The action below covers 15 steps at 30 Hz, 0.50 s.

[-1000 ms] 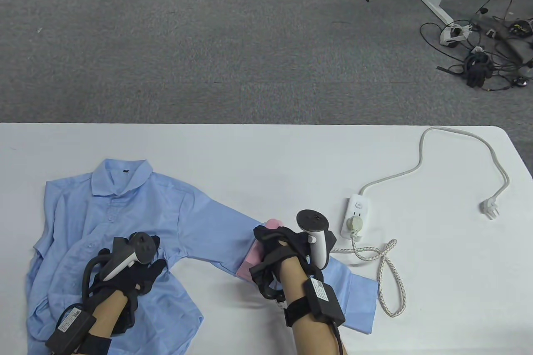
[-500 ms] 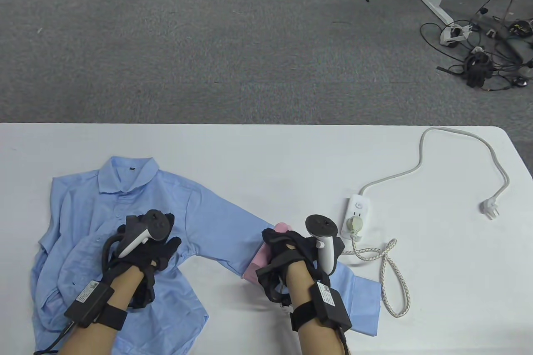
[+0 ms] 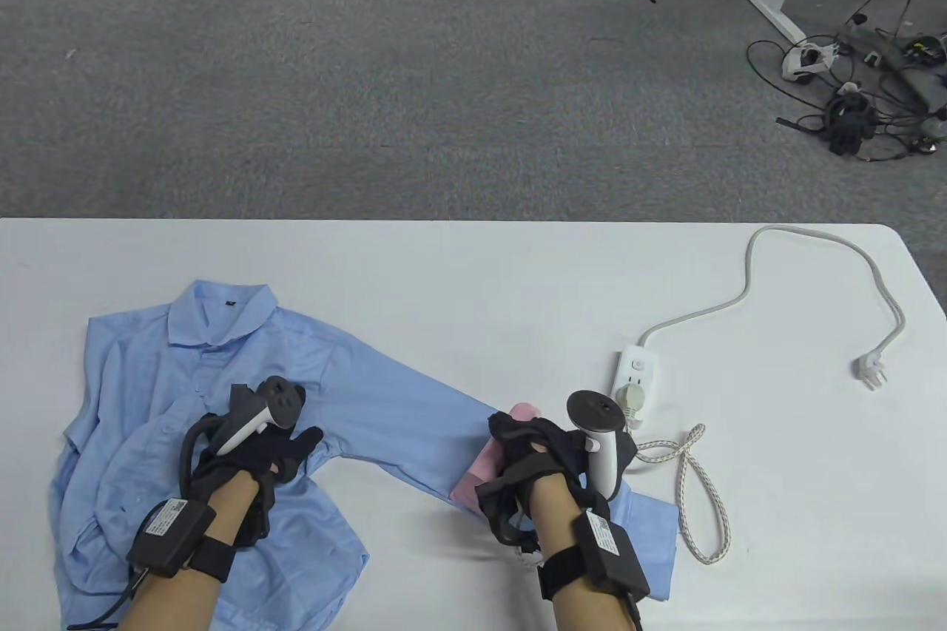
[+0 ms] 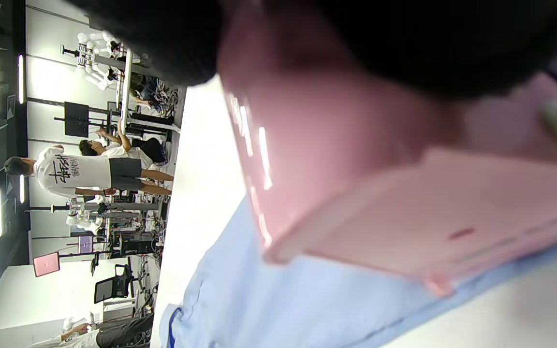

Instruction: Iron long-sleeve shirt with electric iron on table

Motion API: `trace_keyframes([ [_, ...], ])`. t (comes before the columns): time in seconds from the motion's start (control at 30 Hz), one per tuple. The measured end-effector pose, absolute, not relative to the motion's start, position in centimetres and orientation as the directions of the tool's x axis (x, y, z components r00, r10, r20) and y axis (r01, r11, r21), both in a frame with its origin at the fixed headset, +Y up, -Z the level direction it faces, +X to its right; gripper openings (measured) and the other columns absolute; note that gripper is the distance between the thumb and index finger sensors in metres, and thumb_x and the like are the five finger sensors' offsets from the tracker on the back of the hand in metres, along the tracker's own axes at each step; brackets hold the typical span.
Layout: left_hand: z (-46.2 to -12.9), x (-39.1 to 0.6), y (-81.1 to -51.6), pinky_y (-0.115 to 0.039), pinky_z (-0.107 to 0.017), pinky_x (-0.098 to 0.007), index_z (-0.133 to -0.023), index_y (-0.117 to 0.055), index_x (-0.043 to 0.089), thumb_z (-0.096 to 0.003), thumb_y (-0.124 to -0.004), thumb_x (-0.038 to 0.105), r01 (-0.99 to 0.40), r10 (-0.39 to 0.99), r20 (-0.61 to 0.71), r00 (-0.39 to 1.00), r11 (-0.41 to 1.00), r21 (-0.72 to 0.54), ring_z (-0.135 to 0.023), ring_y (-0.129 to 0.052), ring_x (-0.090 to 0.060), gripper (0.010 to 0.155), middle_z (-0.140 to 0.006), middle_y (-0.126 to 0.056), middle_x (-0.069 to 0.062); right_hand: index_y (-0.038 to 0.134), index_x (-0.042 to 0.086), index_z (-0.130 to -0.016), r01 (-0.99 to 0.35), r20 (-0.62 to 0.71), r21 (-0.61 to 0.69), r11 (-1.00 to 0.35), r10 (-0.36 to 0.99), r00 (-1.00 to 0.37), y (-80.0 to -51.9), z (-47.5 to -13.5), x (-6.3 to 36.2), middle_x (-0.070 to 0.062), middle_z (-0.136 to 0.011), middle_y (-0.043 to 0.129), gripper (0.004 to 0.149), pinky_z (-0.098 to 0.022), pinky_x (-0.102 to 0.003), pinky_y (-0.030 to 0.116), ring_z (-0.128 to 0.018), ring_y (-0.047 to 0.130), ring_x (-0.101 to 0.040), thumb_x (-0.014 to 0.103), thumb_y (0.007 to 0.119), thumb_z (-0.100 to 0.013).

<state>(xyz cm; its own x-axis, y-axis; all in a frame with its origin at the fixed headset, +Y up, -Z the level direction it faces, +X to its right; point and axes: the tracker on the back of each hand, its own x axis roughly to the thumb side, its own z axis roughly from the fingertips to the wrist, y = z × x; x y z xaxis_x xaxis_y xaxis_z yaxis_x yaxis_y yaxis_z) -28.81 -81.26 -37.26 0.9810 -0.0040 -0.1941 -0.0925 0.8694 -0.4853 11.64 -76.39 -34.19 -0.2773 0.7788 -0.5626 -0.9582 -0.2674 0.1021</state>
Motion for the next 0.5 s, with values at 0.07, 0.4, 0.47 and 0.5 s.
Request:
trace_keyframes([
  [0.07, -37.2, -28.8, -81.3, -0.024, -0.073, -0.071, -0.105, -0.014, 0.049, -0.0401, -0.046, 0.076, -0.093, -0.005, -0.196, 0.981, 0.868, -0.488, -0.114, -0.013, -0.037, 0.077, -0.119, -0.007, 0.005, 0.056, -0.012, -0.084, -0.955, -0.564, 0.102, -0.28, 0.774, -0.287, -76.3, -33.8, 12.3, -0.023, -0.062, 0.079, 0.063, -0.023, -0.041, 0.087, -0.044, 0.095, -0.031, 0.037, 0.072, -0.047],
  [0.4, -37.0, -28.7, -81.3, -0.024, -0.073, -0.07, -0.105, -0.012, 0.048, -0.0403, -0.044, 0.076, -0.092, -0.008, -0.2, 0.98, 0.87, -0.485, -0.114, -0.012, -0.037, 0.077, -0.119, -0.006, 0.004, 0.059, -0.013, -0.082, -0.928, -0.563, 0.085, -0.362, 0.751, -0.344, -75.7, -30.8, 17.2, -0.022, -0.059, 0.081, 0.063, -0.02, -0.039, 0.089, -0.04, 0.097, -0.028, 0.038, 0.072, -0.047],
  [0.47, -37.0, -28.7, -81.3, -0.025, -0.073, -0.07, -0.105, -0.013, 0.049, -0.0402, -0.044, 0.076, -0.091, -0.01, -0.203, 0.979, 0.87, -0.484, -0.114, -0.012, -0.037, 0.077, -0.119, -0.006, 0.004, 0.059, -0.013, -0.082, -0.924, -0.565, 0.081, -0.373, 0.747, -0.351, -75.6, -30.3, 18.1, -0.022, -0.059, 0.081, 0.063, -0.019, -0.039, 0.089, -0.04, 0.097, -0.028, 0.038, 0.072, -0.047],
  [0.5, -37.0, -28.7, -81.4, -0.025, -0.073, -0.07, -0.105, -0.013, 0.049, -0.0401, -0.045, 0.076, -0.089, -0.013, -0.203, 0.979, 0.871, -0.483, -0.114, -0.013, -0.037, 0.077, -0.119, -0.006, 0.005, 0.059, -0.013, -0.082, -0.919, -0.568, 0.079, -0.386, 0.74, -0.359, -75.5, -29.9, 18.5, -0.022, -0.059, 0.081, 0.063, -0.019, -0.039, 0.089, -0.039, 0.097, -0.028, 0.038, 0.072, -0.047],
])
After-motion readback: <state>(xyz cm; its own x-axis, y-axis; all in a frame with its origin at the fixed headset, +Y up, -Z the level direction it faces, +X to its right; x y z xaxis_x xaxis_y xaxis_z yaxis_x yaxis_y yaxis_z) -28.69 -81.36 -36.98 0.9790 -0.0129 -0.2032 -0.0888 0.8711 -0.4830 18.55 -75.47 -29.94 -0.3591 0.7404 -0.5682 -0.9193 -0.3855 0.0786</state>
